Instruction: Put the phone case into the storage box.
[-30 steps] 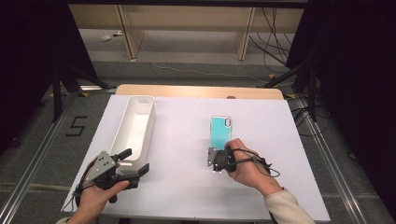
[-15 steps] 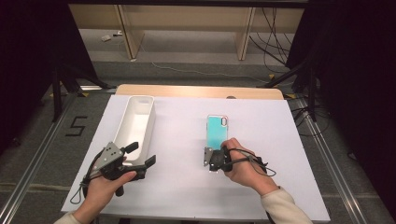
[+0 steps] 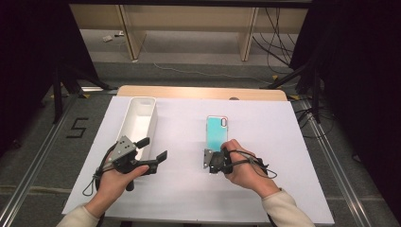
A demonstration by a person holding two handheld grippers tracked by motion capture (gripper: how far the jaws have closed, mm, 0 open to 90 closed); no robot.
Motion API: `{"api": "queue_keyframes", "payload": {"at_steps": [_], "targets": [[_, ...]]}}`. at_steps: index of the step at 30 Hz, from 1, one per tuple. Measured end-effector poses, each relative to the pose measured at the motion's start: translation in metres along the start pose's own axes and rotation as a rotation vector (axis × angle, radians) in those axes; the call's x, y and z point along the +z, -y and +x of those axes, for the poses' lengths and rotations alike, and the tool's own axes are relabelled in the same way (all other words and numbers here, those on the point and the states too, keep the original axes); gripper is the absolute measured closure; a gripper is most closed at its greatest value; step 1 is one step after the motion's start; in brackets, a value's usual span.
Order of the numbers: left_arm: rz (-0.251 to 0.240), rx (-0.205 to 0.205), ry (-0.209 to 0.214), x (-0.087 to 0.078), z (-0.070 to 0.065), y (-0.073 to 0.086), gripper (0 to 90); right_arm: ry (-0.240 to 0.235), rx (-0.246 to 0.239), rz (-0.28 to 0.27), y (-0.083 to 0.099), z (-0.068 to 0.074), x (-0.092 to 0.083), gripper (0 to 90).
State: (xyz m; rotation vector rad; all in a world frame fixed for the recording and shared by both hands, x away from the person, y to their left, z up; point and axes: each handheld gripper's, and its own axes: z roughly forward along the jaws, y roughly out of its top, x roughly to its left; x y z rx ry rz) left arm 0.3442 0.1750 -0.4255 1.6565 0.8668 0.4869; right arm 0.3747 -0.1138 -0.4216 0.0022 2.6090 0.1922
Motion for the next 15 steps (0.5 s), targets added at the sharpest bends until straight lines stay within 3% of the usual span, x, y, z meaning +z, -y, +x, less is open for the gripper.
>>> {"api": "queue_keyframes", "payload": {"at_steps": [2, 4, 6, 8, 9, 10, 14, 15], "targets": [[0.002, -0.005, -0.001, 0.001, -0.001, -0.001, 15.6, 0.013, -0.034, -0.004, 0.0, -0.002, 0.0, 89.4], [0.0, 0.0, 0.002, 0.003, 0.0, -0.002, 15.6, 0.003, 0.003, 0.003, -0.002, 0.001, 0.0, 89.4], [0.003, 0.001, 0.001, 0.004, 0.0, -0.002, 15.6, 0.002, 0.007, -0.002, -0.002, 0.001, 0.0, 89.4], [0.005, 0.001, 0.002, 0.005, 0.0, -0.003, 15.6, 0.009, -0.041, -0.013, -0.002, -0.002, 0.0, 89.4], [0.006, 0.001, 0.001, 0.006, 0.0, -0.004, 15.6, 0.013, -0.04, -0.011, -0.002, -0.002, 0.0, 89.4], [0.009, -0.002, 0.0, 0.006, 0.0, -0.004, 15.6, 0.01, -0.005, -0.002, -0.003, 0.0, -0.001, 89.4], [0.01, 0.0, 0.006, 0.01, -0.001, -0.007, 15.7, 0.008, -0.003, -0.002, -0.004, 0.0, -0.002, 89.4], [0.013, 0.002, 0.007, 0.011, -0.001, -0.008, 15.7, 0.014, -0.029, -0.014, -0.003, -0.001, -0.001, 89.4]]}}
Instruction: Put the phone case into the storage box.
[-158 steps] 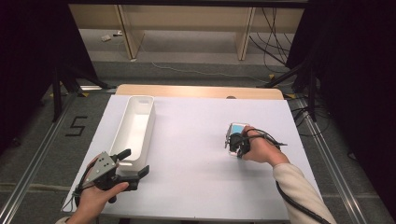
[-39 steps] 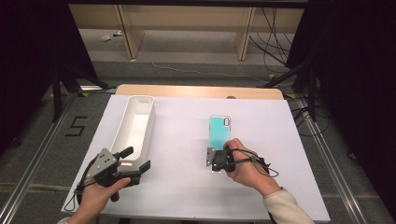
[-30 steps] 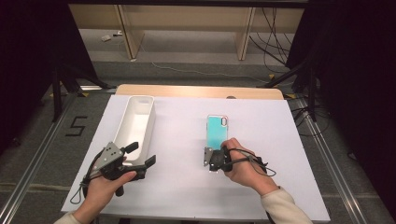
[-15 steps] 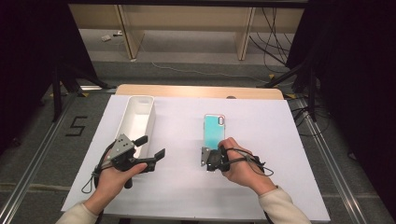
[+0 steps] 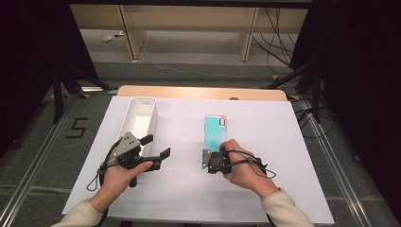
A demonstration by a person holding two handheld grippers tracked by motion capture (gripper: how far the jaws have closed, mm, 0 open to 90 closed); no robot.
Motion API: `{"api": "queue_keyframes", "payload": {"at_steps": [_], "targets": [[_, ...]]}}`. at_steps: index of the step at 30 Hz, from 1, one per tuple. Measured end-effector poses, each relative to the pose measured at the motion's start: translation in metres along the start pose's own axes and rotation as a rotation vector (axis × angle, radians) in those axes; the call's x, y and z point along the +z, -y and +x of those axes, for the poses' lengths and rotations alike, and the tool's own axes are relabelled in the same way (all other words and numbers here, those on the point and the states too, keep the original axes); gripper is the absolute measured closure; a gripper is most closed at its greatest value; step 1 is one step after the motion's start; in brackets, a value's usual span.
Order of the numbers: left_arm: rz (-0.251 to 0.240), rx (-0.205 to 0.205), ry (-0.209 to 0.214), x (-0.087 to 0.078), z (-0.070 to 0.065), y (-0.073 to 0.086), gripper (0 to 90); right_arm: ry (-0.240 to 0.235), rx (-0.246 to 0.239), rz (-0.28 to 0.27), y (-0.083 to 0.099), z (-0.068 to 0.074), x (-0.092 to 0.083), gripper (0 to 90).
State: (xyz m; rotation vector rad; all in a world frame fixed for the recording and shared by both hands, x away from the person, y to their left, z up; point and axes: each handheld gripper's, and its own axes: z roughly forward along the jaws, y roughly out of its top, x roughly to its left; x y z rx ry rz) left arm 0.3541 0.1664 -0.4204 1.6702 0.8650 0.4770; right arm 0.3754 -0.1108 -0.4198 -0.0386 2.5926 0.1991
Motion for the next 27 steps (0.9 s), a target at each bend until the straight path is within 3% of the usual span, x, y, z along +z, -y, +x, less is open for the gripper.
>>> {"api": "queue_keyframes", "payload": {"at_steps": [2, 4, 8, 14, 15, 20, 22, 23, 26, 27], "targets": [[0.0, 0.002, 0.002, 0.002, 0.0, -0.002, 15.7, -0.006, 0.023, 0.006, -0.001, 0.002, -0.001, 89.4], [0.001, 0.001, 0.003, 0.004, -0.001, -0.003, 15.7, 0.0, -0.012, -0.004, -0.001, -0.001, 0.0, 89.4], [0.01, 0.011, 0.009, 0.01, -0.002, -0.006, 15.7, 0.002, 0.014, 0.007, -0.003, 0.002, -0.001, 89.4], [0.017, 0.015, 0.014, 0.016, -0.004, -0.008, 15.5, 0.005, -0.015, -0.006, -0.003, 0.0, -0.001, 89.4], [0.019, 0.015, 0.014, 0.017, -0.004, -0.008, 15.4, 0.002, 0.011, 0.001, -0.004, 0.002, -0.002, 89.4], [0.02, 0.013, 0.021, 0.021, -0.004, -0.011, 15.2, 0.001, 0.021, 0.001, -0.005, 0.003, -0.002, 89.4], [0.022, 0.02, 0.021, 0.023, -0.004, -0.012, 15.1, 0.001, 0.012, 0.0, -0.006, 0.003, -0.002, 89.4], [0.025, 0.012, 0.016, 0.024, -0.005, -0.012, 15.1, 0.007, -0.023, -0.007, -0.005, 0.0, -0.001, 89.4], [0.028, 0.012, 0.016, 0.028, -0.005, -0.014, 15.1, -0.002, 0.009, 0.005, -0.008, 0.003, -0.002, 89.4], [0.028, 0.019, 0.018, 0.029, -0.005, -0.015, 15.1, -0.001, -0.019, -0.007, -0.008, 0.002, -0.001, 89.4]]}}
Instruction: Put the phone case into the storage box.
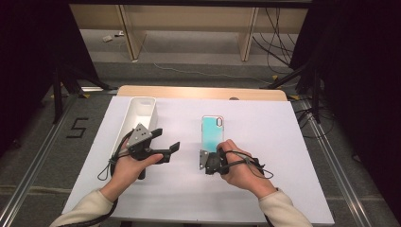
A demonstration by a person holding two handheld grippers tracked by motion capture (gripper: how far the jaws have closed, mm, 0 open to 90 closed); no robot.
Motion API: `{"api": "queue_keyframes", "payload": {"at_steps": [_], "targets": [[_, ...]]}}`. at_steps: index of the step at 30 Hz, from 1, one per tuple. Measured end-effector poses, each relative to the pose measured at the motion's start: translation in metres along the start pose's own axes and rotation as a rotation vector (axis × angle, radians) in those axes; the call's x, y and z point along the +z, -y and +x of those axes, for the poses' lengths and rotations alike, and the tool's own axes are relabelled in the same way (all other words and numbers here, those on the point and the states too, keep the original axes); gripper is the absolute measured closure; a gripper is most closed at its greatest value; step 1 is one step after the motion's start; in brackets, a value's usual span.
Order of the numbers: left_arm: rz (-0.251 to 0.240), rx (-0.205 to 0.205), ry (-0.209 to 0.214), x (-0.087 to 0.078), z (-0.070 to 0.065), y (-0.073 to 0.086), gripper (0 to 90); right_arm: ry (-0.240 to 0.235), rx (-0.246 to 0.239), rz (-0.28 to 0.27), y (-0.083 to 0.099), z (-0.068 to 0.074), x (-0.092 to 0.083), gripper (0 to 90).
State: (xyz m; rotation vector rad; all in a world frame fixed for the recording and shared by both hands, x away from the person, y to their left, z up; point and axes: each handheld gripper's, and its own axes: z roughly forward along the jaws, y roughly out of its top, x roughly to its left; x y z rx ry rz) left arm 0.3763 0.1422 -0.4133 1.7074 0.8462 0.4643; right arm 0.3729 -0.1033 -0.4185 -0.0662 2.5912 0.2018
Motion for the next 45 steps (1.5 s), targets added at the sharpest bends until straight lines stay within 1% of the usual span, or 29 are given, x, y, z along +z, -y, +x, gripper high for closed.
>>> {"api": "queue_keyframes", "payload": {"at_steps": [1, 2, 4, 6, 7, 9, 10, 11, 12, 13, 17, 18, 19, 20, 21, 22, 24, 26, 27, 29, 33, 36, 38, 39, 40, 41, 42, 45], "targets": [[0.001, -0.011, -0.001, 0.002, -0.001, -0.001, 15.1, 0.0, 0.013, 0.004, -0.001, 0.001, 0.0, 89.4], [0.001, -0.009, 0.002, 0.004, -0.001, -0.002, 15.2, -0.006, 0.029, 0.016, -0.002, 0.003, -0.001, 89.4], [0.008, -0.006, 0.002, 0.007, -0.002, -0.004, 15.2, -0.002, 0.002, -0.003, -0.003, 0.002, 0.0, 89.4], [0.011, -0.005, 0.001, 0.011, -0.003, -0.006, 15.2, 0.0, 0.019, 0.0, -0.004, 0.003, -0.001, 89.4], [0.014, -0.004, 0.0, 0.012, -0.003, -0.007, 15.3, 0.001, 0.009, 0.002, -0.005, 0.002, 0.0, 89.4], [0.019, -0.01, 0.002, 0.017, -0.004, -0.009, 15.3, 0.004, -0.017, -0.01, -0.004, 0.001, 0.001, 89.4], [0.024, -0.007, 0.002, 0.019, -0.004, -0.01, 15.4, 0.002, -0.011, -0.009, -0.005, 0.001, 0.001, 89.4], [0.027, -0.01, 0.002, 0.021, -0.004, -0.011, 15.4, -0.002, 0.013, -0.002, -0.006, 0.003, 0.0, 89.4], [0.03, -0.011, 0.002, 0.023, -0.005, -0.013, 15.4, 0.002, 0.009, -0.007, -0.006, 0.003, 0.0, 89.4], [0.033, -0.014, 0.0, 0.025, -0.005, -0.014, 15.4, 0.004, 0.017, -0.004, -0.006, 0.004, 0.0, 89.5], [0.048, -0.019, 0.006, 0.034, -0.005, -0.017, 15.6, 0.002, -0.001, -0.006, -0.007, 0.003, 0.0, 89.5], [0.052, -0.024, 0.006, 0.035, -0.005, -0.018, 15.6, 0.01, -0.006, -0.004, -0.007, 0.003, 0.0, 89.5], [0.054, -0.024, 0.006, 0.037, -0.005, -0.019, 15.7, 0.009, 0.009, -0.002, -0.008, 0.005, 0.0, 89.5], [0.055, -0.03, 0.006, 0.039, -0.004, -0.02, 15.8, 0.01, 0.004, -0.006, -0.008, 0.004, 0.0, 89.5], [0.055, -0.035, 0.008, 0.041, -0.004, -0.022, 15.9, -0.001, 0.029, 0.017, -0.008, 0.006, -0.001, 89.5], [0.057, -0.037, 0.005, 0.043, -0.004, -0.023, 16.0, 0.01, 0.002, -0.004, -0.008, 0.004, 0.0, 89.5], [0.064, -0.045, 0.008, 0.046, -0.003, -0.026, 16.2, 0.011, -0.002, -0.002, -0.009, 0.004, 0.0, 89.4], [0.074, -0.045, 0.011, 0.05, -0.002, -0.028, 16.3, 0.013, -0.002, -0.003, -0.009, 0.004, 0.0, 89.5], [0.078, -0.051, 0.007, 0.052, -0.002, -0.029, 16.4, 0.009, -0.003, -0.003, -0.009, 0.004, 0.0, 89.5], [0.09, -0.053, -0.001, 0.056, -0.002, -0.03, 16.8, 0.004, 0.027, 0.017, -0.009, 0.006, -0.001, 89.5], [0.113, -0.072, 0.0, 0.064, -0.003, -0.032, 17.6, 0.007, 0.027, 0.015, -0.009, 0.007, -0.001, 89.5], [0.125, -0.075, 0.002, 0.069, -0.005, -0.034, 18.2, 0.003, 0.026, 0.013, -0.009, 0.007, -0.001, 89.5], [0.129, -0.077, 0.0, 0.072, -0.006, -0.035, 18.8, 0.005, 0.041, 0.009, -0.01, 0.008, -0.001, 89.5], [0.126, -0.082, 0.002, 0.075, -0.007, -0.036, 19.2, 0.006, 0.041, 0.008, -0.01, 0.008, -0.001, 89.5], [0.138, -0.084, 0.0, 0.076, -0.007, -0.036, 19.8, 0.005, 0.041, 0.008, -0.01, 0.008, -0.001, 89.5], [0.143, -0.095, -0.002, 0.079, -0.009, -0.037, 20.5, 0.008, 0.04, 0.006, -0.01, 0.008, -0.001, 89.5], [0.148, -0.094, -0.007, 0.081, -0.009, -0.037, 21.1, 0.014, 0.021, -0.009, -0.01, 0.007, 0.0, 89.5], [0.154, -0.117, -0.006, 0.087, -0.01, -0.037, 22.7, 0.011, 0.019, -0.01, -0.01, 0.007, 0.0, 89.5]]}}
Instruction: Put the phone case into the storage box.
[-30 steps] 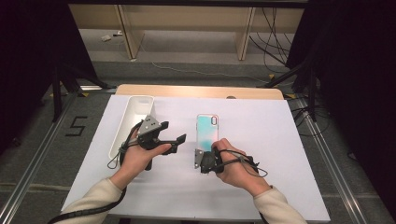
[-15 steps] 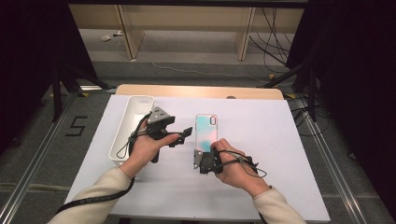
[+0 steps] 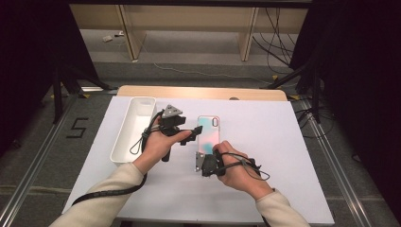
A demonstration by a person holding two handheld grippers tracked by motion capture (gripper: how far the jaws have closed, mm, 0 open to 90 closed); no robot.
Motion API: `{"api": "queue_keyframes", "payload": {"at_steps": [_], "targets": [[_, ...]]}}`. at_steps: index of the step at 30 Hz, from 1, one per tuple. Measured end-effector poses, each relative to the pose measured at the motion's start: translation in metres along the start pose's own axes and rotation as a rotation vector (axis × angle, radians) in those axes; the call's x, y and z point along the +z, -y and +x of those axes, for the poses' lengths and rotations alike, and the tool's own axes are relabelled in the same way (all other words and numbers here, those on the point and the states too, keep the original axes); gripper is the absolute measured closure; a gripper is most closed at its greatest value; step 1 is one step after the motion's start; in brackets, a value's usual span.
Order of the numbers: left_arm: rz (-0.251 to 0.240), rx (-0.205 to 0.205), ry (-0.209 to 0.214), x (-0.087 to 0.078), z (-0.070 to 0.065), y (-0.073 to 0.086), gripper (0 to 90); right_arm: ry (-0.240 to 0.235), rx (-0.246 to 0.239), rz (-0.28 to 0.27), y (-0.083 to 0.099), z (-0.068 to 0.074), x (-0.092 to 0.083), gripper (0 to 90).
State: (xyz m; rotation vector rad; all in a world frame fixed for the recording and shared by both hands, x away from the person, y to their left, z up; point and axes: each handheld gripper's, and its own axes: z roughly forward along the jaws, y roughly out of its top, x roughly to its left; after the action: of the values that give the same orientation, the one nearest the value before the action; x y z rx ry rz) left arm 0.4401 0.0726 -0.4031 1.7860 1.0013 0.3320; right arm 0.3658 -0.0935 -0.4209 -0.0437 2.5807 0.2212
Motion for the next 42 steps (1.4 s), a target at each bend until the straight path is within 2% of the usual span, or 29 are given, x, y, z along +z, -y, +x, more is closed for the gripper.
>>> {"api": "queue_keyframes", "payload": {"at_steps": [3, 8, 9, 10, 13, 15, 19, 21, 27, 30, 32, 37, 38, 39, 42], "targets": [[0.019, -0.011, -0.005, 0.004, 0.0, -0.001, 25.8, 0.001, -0.024, 0.003, 0.0, -0.001, 0.0, 89.5], [0.047, -0.075, -0.018, 0.013, 0.001, -0.001, 32.2, 0.011, -0.022, 0.0, -0.001, -0.001, 0.0, 89.5], [0.071, -0.065, -0.025, 0.013, 0.003, -0.001, 33.1, 0.015, -0.022, 0.001, -0.001, -0.001, 0.0, 89.5], [0.048, -0.095, -0.014, 0.016, 0.002, -0.001, 34.1, 0.012, -0.022, 0.0, -0.001, -0.001, 0.0, 89.5], [0.065, -0.109, 0.006, 0.018, 0.004, -0.001, 37.7, 0.009, -0.018, 0.0, -0.001, -0.001, 0.0, 89.5], [0.064, -0.124, 0.008, 0.021, 0.004, 0.0, 40.2, -0.001, 0.002, 0.017, -0.001, 0.001, 0.0, 89.5], [0.064, -0.132, 0.011, 0.023, 0.006, 0.0, 44.4, 0.0, 0.01, 0.019, -0.001, 0.002, 0.0, 89.6], [0.065, -0.138, 0.01, 0.024, 0.006, -0.001, 46.4, 0.005, -0.004, 0.018, -0.002, 0.002, 0.0, 89.5], [0.074, -0.159, 0.015, 0.025, 0.005, -0.002, 51.8, 0.006, -0.003, 0.016, -0.003, 0.003, 0.0, 89.5], [0.082, -0.148, 0.019, 0.025, 0.005, -0.003, 54.7, 0.006, -0.01, 0.014, -0.003, 0.002, 0.001, 89.5], [0.073, -0.16, 0.022, 0.026, 0.003, -0.002, 57.3, 0.005, -0.003, 0.016, -0.003, 0.003, 0.001, 89.5], [0.069, -0.164, 0.027, 0.025, 0.003, -0.002, 62.8, 0.006, -0.001, 0.02, -0.003, 0.004, 0.001, 89.6], [0.077, -0.151, 0.03, 0.024, 0.005, -0.002, 63.8, 0.002, 0.0, 0.019, -0.003, 0.004, 0.001, 89.5], [0.065, -0.163, 0.029, 0.025, 0.004, -0.003, 64.4, 0.0, -0.001, 0.02, -0.003, 0.004, 0.002, 89.5], [0.063, -0.162, 0.032, 0.024, 0.004, -0.003, 66.6, 0.0, -0.002, 0.021, -0.003, 0.004, 0.002, 89.5]]}}
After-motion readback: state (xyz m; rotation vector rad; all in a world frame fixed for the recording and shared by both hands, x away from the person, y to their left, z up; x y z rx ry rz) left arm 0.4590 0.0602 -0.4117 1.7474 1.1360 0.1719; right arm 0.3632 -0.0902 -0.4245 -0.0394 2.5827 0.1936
